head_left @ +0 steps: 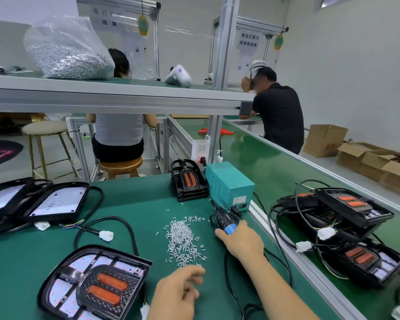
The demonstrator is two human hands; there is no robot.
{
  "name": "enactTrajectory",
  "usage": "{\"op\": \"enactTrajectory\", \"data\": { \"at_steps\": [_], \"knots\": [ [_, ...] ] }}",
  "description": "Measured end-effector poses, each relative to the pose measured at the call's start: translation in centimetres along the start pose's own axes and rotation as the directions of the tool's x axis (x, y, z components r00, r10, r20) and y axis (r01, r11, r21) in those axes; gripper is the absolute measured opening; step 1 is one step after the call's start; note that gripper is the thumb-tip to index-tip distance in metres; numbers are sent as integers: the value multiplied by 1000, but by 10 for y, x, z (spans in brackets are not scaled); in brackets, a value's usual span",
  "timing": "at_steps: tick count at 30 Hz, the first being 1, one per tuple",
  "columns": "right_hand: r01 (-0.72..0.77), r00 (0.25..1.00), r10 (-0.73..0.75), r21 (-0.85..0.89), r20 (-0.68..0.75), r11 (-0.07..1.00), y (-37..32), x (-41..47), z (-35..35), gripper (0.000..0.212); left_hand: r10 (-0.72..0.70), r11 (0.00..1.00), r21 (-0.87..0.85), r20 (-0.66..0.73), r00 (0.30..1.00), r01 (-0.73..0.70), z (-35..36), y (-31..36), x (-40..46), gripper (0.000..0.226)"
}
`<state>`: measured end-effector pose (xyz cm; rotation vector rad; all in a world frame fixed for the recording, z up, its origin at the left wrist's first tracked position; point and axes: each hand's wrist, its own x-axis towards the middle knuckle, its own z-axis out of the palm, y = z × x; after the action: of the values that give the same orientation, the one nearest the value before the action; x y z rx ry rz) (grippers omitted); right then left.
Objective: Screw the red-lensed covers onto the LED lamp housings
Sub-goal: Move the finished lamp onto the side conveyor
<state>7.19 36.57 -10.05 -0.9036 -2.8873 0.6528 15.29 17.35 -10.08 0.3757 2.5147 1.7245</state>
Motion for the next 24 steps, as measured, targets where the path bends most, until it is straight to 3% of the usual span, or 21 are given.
{"op": "enactTrajectory", "data": {
  "at_steps": [3,10,15,19,21,23,24],
  "knots": [
    [11,1000,-11,6,-15,1000,1,-2,0,55,9,998,-64,-87,996,-15,-9,-2,1,69],
    [36,997,-39,-33,-70,999,1,-4,6,64,-36,969,-245,-245,969,-26,-30,-1,-4,44],
    [98,976,-123,-142,-181,985,3,-2,11,72,-89,916,-396,-356,930,-63,-43,0,-10,41],
    [178,947,-204,-125,-247,976,-2,-16,-4,59,-118,874,-476,-398,910,-95,-48,5,-13,37],
    [340,875,-321,-13,-363,940,-8,-37,-11,40,-144,842,-528,-415,898,-110,-50,7,-14,35],
    [571,807,-469,275,-358,773,-19,-74,-15,16,-169,813,-568,-440,882,-127,-51,8,-13,33],
    [623,782,-543,415,-305,663,-25,-96,-14,17,-181,802,-582,-450,875,-133,-51,9,-12,33]
  ]
}}
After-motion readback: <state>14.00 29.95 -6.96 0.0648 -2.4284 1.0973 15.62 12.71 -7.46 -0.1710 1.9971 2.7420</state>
